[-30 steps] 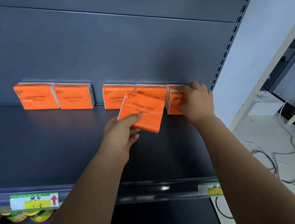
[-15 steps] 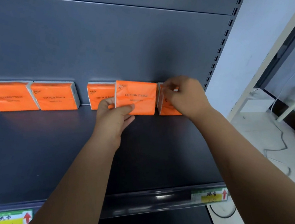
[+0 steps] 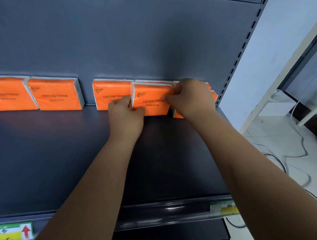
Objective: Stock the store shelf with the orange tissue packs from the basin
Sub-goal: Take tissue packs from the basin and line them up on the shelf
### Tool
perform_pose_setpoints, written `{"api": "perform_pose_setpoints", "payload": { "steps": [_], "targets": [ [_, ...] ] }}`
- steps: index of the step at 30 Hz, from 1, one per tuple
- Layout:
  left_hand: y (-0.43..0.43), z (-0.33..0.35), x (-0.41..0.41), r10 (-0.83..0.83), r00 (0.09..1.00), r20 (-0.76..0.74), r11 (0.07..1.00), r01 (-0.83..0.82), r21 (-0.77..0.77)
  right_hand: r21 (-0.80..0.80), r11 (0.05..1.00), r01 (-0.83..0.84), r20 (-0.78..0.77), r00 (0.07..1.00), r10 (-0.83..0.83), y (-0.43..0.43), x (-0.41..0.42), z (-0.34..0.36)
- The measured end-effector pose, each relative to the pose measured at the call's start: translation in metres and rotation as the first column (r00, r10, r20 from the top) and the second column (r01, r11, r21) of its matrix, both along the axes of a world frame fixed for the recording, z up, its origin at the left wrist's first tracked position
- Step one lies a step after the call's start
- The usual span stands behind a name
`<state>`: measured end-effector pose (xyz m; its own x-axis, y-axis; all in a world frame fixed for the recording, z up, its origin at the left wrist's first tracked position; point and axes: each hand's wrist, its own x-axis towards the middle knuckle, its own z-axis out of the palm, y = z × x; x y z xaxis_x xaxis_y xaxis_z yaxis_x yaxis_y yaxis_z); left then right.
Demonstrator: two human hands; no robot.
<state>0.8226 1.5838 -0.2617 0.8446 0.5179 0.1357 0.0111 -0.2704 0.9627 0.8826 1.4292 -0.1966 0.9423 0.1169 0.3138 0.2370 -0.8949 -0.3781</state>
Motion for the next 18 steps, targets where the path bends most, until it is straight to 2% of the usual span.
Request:
{"api": "perform_pose_setpoints", "payload": {
  "steps": [7, 12, 15, 18],
  "targets": [
    [0.0, -0.011, 0.008, 0.015, 1.0, -0.021, 0.994, -0.013, 0.105, -0.116, 0.993, 0.028, 0.045, 0.999, -0.023, 0.012, 0.001, -0.006],
    [0.008, -0.013, 0.008, 0.098, 0.995, 0.017, 0.949, -0.099, 0.301, -0.132, 0.991, 0.028, 0.034, 0.999, -0.024, 0.015, 0.0, -0.005],
    [0.015, -0.016, 0.009, 0.146, 0.988, -0.05, 0.918, -0.116, 0.379, -0.131, 0.991, 0.021, 0.02, 1.0, -0.018, 0.016, -0.001, -0.005],
    [0.012, -0.018, 0.007, 0.148, 0.982, -0.115, 0.921, -0.095, 0.379, -0.135, 0.991, 0.022, 0.019, 1.0, -0.019, 0.013, -0.002, -0.005]
  ]
}}
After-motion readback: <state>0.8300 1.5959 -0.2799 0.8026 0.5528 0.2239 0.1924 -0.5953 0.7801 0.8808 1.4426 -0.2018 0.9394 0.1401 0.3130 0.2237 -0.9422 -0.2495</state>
